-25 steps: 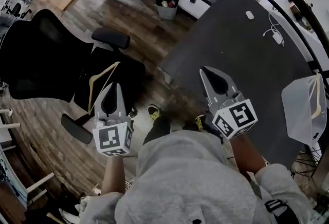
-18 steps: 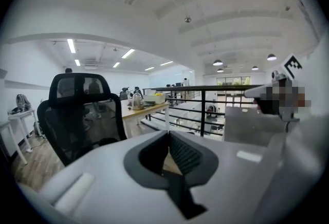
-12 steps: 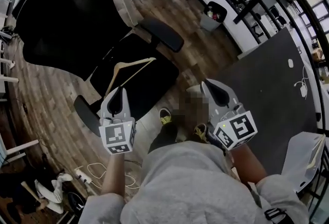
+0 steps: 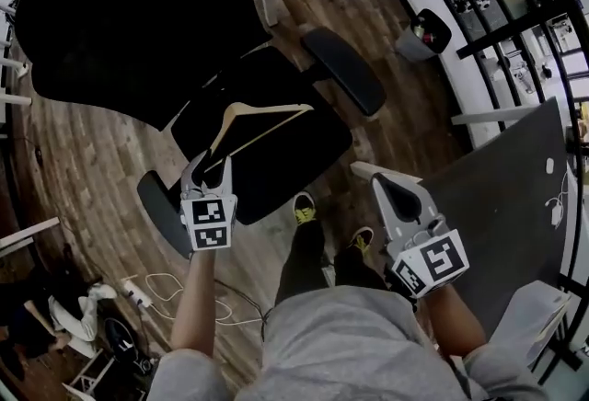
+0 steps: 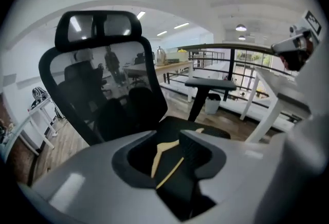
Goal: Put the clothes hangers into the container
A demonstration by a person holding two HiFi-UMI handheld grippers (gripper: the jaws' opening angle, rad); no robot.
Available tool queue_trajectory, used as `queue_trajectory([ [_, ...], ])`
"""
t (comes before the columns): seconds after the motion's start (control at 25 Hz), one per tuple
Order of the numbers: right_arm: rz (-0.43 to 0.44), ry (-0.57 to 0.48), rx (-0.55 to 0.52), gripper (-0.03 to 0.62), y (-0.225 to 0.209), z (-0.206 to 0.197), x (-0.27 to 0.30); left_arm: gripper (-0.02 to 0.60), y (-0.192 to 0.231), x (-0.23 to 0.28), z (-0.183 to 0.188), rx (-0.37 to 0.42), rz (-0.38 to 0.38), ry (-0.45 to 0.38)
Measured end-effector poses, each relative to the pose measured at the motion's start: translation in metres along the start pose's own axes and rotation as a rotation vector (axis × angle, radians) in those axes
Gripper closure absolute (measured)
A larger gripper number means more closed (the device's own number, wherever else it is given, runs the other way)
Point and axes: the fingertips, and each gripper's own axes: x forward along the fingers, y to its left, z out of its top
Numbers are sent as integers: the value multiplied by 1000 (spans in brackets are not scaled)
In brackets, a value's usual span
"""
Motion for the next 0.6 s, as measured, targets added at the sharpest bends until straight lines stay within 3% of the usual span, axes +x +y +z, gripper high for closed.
queue_trajectory([
  [0.24,21,79,5,595,5,-26,40,402,24,73,-67,24,-21,166],
  [0.6,33,185,39,597,-1,-73,79,393,45,152,-135,16,-21,295],
])
